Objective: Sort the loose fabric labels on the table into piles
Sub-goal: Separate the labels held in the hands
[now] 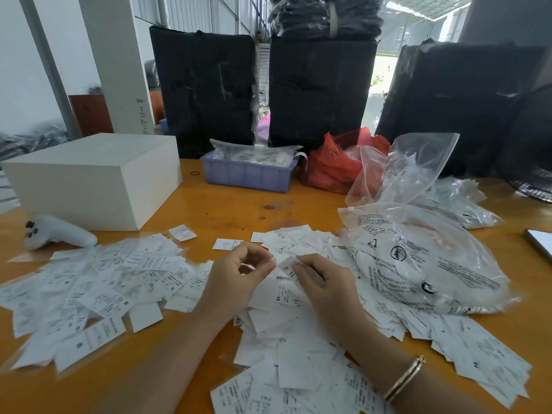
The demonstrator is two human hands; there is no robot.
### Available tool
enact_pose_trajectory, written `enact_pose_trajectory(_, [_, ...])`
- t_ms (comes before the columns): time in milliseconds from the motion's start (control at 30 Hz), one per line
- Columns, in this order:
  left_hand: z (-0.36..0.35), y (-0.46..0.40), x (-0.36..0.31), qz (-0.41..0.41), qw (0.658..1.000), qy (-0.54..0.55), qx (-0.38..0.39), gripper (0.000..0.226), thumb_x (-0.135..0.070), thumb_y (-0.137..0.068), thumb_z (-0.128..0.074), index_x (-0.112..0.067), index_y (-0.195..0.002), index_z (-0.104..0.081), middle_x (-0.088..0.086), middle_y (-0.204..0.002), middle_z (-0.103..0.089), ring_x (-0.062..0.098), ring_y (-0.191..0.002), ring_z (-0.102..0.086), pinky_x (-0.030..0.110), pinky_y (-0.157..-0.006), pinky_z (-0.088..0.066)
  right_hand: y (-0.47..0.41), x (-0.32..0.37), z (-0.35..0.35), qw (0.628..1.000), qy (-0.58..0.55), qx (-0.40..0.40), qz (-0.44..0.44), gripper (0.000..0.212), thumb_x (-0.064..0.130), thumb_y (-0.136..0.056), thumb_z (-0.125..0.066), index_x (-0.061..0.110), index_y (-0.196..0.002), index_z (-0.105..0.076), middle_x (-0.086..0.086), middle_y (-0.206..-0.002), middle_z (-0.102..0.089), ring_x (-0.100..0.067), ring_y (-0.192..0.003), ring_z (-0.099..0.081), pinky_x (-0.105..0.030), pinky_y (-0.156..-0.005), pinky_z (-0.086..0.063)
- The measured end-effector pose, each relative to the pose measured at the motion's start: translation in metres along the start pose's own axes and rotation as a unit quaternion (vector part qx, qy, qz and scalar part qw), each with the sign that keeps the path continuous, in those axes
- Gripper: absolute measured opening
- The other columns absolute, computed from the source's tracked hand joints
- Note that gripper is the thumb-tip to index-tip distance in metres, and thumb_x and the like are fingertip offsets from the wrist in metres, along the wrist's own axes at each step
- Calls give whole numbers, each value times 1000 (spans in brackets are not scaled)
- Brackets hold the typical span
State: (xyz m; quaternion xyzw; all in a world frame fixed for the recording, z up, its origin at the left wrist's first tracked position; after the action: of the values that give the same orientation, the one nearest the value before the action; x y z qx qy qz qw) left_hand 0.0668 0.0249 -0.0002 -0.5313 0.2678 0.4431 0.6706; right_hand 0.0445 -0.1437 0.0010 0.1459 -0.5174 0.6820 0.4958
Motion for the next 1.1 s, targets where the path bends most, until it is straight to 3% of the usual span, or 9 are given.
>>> enact_pose_trajectory(167, [1,0,-1,-2,1000,0,-5,15,-19,-82,-71,-31,-79,-63,-26,-79,-65,-2,-76,-60,7,-61,-46,0,2,2,1000,3,-11,4,6,12,-88,-65,13,-85,-70,21,-61,-62,6,-64,-58,-5,-57,-37])
enact_pose_trajectory(300, [0,0,0,-4,1000,6,1,16,-17,-81,-72,-31,-79,-64,-25,-81,-67,-3,-77,-62,7,-64,-47,2,3,-5,997,63,40,14,8,21,-89,-64,17,-88,-71,8,-68,-67,-8,-66,-58,-22,-60,-44])
enact_pose_trajectory(600, [-4,1,2,-14,999,-3,47,19,-17,-78,-75,-33,-80,-66,-24,-83,-67,-5,-81,-63,4,-67,-46,2,-1,-13,988,91,125,5,15,31,-92,-57,25,-89,-71,15,-58,-54,-4,-57,-49,-30,-58,-40])
enact_pose_trajectory(700, [-5,2,0,-6,998,2,55,19,-12,-79,-74,-30,-80,-67,-23,-84,-68,-5,-82,-64,4,-68,-47,3,-3,-14,986,91,142,-15,13,34,-91,-58,30,-88,-70,15,-56,-53,-3,-56,-47,-26,-56,-38])
enact_pose_trajectory(800, [0,1,-1,36,999,40,6,14,-12,-80,-73,-25,-79,-68,-24,-79,-68,-9,-78,-63,3,-62,-45,0,-5,-12,984,-27,144,-97,7,31,-88,-63,37,-87,-63,16,-64,-62,3,-58,-56,-13,-52,-40])
enact_pose_trajectory(900, [7,-1,1,85,989,114,-46,8,-14,-81,-71,-21,-81,-69,-19,-74,-70,-7,-68,-63,6,-56,-46,-3,-8,-8,960,-161,148,-175,6,17,-88,-65,23,-90,-65,9,-69,-69,2,-58,-60,-11,-53,-44])
enact_pose_trajectory(1100, [8,0,-1,103,979,166,-54,7,-26,-79,-65,-22,-82,-70,-7,-75,-73,5,-68,-68,11,-60,-51,-6,-12,5,943,-275,33,-185,9,15,-86,-65,16,-79,-70,1,-62,-64,-5,-55,-52,-14,-57,-42])
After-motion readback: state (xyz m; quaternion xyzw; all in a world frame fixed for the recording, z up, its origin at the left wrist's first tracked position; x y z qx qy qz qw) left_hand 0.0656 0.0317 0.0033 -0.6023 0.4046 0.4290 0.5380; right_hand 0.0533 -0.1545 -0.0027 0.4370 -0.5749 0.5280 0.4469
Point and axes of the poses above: each hand's wrist, its own y-axis away from the middle knuckle, its own z-axis out of the back of the hand, x = y × z, the point moved 4 cm from there along -y, towards the middle knuckle
